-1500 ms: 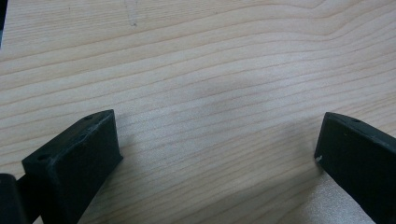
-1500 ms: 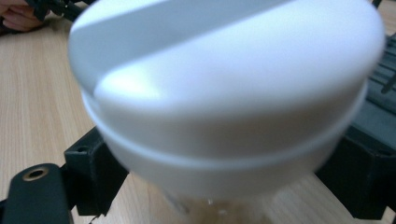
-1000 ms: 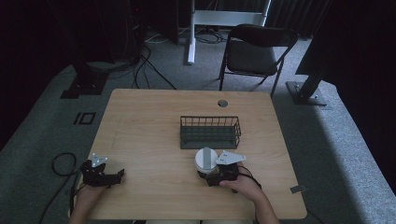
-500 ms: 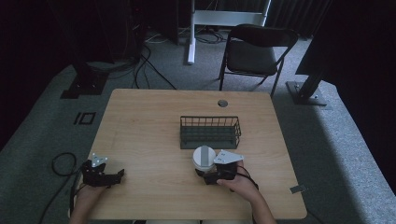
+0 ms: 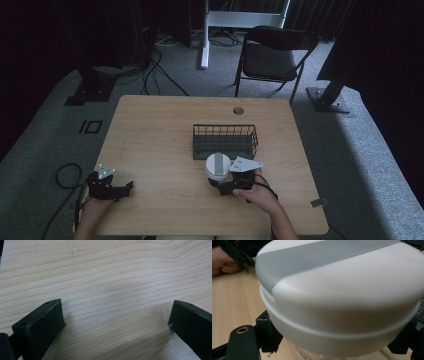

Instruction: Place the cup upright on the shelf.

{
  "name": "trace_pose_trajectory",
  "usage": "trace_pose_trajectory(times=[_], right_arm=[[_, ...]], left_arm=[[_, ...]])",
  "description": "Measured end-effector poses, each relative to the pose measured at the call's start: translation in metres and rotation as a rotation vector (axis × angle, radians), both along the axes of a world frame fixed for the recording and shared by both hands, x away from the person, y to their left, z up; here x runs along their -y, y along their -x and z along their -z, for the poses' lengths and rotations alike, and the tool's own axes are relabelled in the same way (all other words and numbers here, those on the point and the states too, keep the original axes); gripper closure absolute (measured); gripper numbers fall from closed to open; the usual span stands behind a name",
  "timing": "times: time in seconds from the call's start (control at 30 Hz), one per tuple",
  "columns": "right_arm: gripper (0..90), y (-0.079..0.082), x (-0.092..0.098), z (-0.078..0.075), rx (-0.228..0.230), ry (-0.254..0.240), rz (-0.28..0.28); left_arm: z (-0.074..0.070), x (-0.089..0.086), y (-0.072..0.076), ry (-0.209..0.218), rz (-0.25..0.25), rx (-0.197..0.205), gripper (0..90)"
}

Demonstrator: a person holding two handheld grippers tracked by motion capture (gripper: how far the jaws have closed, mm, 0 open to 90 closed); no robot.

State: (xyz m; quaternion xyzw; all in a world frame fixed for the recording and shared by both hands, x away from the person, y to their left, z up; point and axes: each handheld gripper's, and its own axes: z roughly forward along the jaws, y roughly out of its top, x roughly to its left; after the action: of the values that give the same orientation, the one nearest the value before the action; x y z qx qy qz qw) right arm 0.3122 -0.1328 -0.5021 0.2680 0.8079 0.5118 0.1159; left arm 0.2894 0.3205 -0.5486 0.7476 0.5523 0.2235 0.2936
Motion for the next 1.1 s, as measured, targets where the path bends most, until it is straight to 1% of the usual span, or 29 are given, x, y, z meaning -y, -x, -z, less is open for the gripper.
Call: trace_pose_trajectory(times=[0.03, 0.07, 0.1, 0.2, 0.23, 0.3, 0.43, 0.67, 0.93, 0.97, 1.0, 1.03, 1.07, 1.1], right_arm=[[18.2, 0.0, 0.0, -0.004, 0.004, -0.01, -0.002], [18.2, 0.0, 0.0, -0.004, 0.004, -0.01, -0.002], [18.2, -0.001, 0.0, -0.008, 0.014, -0.009, -0.004], [18.2, -0.002, 0.0, -0.012, 0.016, -0.014, -0.007], [18.2, -0.003, 0.0, -0.016, 0.025, -0.02, 0.003], [18.2, -0.004, 0.0, -0.017, 0.024, -0.021, 0.003], [18.2, -0.006, 0.001, -0.025, 0.033, -0.034, 0.023], [18.2, -0.01, 0.0, -0.033, 0.058, -0.034, 0.041], [18.1, -0.018, -0.002, -0.047, 0.08, -0.046, 0.066], [18.2, -0.021, -0.002, -0.051, 0.081, -0.056, 0.076], [18.2, -0.021, -0.002, -0.051, 0.081, -0.056, 0.076], [18.2, -0.022, -0.002, -0.054, 0.076, -0.073, 0.09], [18.2, -0.022, -0.002, -0.054, 0.076, -0.073, 0.09], [18.2, -0.023, -0.003, -0.056, 0.084, -0.07, 0.104]], left_arm=[[0.0, 0.0, 0.0, 0.0, 0.0, 0.0, 0.1], [0.0, 0.0, 0.0, 0.0, 0.0, 0.0, 0.1], [0.0, 0.0, 0.0, 0.001, -0.001, 0.001, 0.1], [0.0, 0.0, 0.0, 0.0, 0.0, 0.0, 0.1], [0.0, 0.0, 0.0, 0.0, 0.0, 0.0, 0.1], [0.0, 0.0, 0.0, 0.0, 0.0, 0.0, 0.1], [0.0, 0.0, 0.0, 0.0, 0.0, 0.0, 0.1], [0.0, 0.0, 0.0, 0.0, 0.0, 0.0, 0.1], [0.0, 0.0, 0.0, 0.0, 0.0, 0.0, 0.1], [0.0, 0.0, 0.0, 0.0, 0.0, 0.0, 0.1], [0.0, 0.0, 0.0, 0.0, 0.0, 0.0, 0.1], [0.0, 0.0, 0.0, 0.002, -0.001, 0.001, 0.1], [0.0, 0.0, 0.0, 0.001, -0.001, 0.001, 0.1], [0.0, 0.0, 0.0, -0.001, 0.0, 0.0, 0.1]])
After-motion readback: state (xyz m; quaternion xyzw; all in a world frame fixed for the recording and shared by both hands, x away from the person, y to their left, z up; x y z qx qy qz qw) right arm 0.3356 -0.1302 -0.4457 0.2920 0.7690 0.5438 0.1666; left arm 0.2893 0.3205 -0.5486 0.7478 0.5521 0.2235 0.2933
